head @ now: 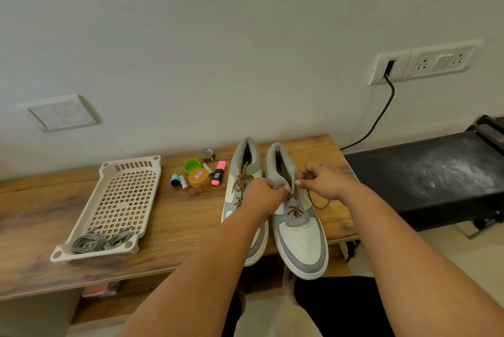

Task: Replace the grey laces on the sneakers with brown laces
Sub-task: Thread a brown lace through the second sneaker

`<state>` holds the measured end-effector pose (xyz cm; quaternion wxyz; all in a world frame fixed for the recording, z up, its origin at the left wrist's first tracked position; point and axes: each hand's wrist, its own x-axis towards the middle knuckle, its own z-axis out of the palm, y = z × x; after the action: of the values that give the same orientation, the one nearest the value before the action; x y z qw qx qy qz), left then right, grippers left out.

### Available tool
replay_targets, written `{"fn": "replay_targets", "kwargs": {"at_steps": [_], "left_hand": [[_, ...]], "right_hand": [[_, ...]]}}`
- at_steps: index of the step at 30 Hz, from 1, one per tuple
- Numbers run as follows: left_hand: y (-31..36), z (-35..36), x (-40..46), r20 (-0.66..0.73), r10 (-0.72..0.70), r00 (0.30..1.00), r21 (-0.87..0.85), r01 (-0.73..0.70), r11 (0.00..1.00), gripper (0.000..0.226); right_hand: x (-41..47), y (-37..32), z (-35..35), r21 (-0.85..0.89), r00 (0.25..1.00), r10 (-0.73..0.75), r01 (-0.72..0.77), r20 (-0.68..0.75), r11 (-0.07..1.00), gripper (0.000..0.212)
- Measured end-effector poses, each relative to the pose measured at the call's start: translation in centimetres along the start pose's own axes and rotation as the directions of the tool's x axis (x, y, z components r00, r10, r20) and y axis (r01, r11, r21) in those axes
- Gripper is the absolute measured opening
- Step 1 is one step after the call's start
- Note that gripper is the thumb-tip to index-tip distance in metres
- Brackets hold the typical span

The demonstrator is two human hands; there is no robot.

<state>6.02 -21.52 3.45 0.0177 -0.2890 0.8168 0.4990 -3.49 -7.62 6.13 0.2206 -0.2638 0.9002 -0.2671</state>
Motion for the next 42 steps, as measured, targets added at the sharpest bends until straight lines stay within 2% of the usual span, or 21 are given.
{"fn": "replay_targets", "kwargs": {"at_steps": [3,5,8,10,14,18,20,25,31,38,40,42], "left_hand": [[-0.5,1.4,0.4,0.043,-0.157,0.987,-0.285,0.163,0.945,0.029],[-0.4,1.8,0.6,0.100,-0.239,0.966,-0.495,0.256,0.830,0.025],[-0.2,1.8,0.8,0.175,-0.279,0.944,-0.633,0.325,0.703,0.015],[-0.3,1.8,0.7,0.192,-0.269,0.944,-0.647,0.328,0.688,0.012],[-0.8,2.3,0.1,0.152,-0.154,0.976,-0.608,0.215,0.764,0.023],[-1.5,2.2,-0.3,0.173,-0.082,0.981,-0.576,0.169,0.800,0.020],[-1.6,2.0,-0.3,0.189,-0.088,0.978,-0.579,0.184,0.794,0.016],[-1.1,2.6,-0.2,0.093,-0.133,0.987,-0.587,0.162,0.793,0.025],[-1.5,2.2,-0.5,0.144,-0.087,0.986,-0.602,0.158,0.782,0.019],[-1.3,1.8,-0.6,0.185,-0.104,0.977,-0.597,0.196,0.778,0.026],[-1.4,1.7,-0.4,0.156,-0.148,0.976,-0.592,0.213,0.777,0.028],[-1.5,1.8,-0.3,0.105,-0.171,0.980,-0.585,0.200,0.786,0.022]], "right_hand": [[-0.1,0.0,0.1,-0.015,1.000,-0.010,0.010,0.009,1.000,0.013],[-0.1,0.2,0.1,-0.009,1.000,-0.004,0.004,0.008,1.000,0.015],[0.0,0.2,0.1,0.010,1.000,-0.005,0.005,0.013,1.000,0.015],[0.0,0.2,0.1,0.025,1.000,-0.010,0.010,0.017,1.000,0.016],[0.1,0.0,0.2,0.027,1.000,-0.008,0.008,-0.011,1.000,0.014],[0.1,0.1,0.2,0.084,1.000,0.009,-0.008,-0.009,0.996,0.015],[0.2,0.2,0.2,0.102,1.000,0.015,-0.015,-0.005,0.995,0.015],[0.2,0.2,0.2,0.129,1.000,0.018,-0.018,0.004,0.992,0.013],[0.4,0.5,0.5,0.192,0.999,0.033,-0.034,0.007,0.981,0.012],[0.0,0.2,0.3,0.165,0.999,0.029,-0.024,-0.023,0.986,0.016],[-0.4,0.0,-0.1,0.149,0.996,0.040,-0.029,-0.074,0.988,0.018],[-0.5,-0.1,-0.3,0.126,0.996,0.069,-0.060,-0.064,0.990,0.021]]}}
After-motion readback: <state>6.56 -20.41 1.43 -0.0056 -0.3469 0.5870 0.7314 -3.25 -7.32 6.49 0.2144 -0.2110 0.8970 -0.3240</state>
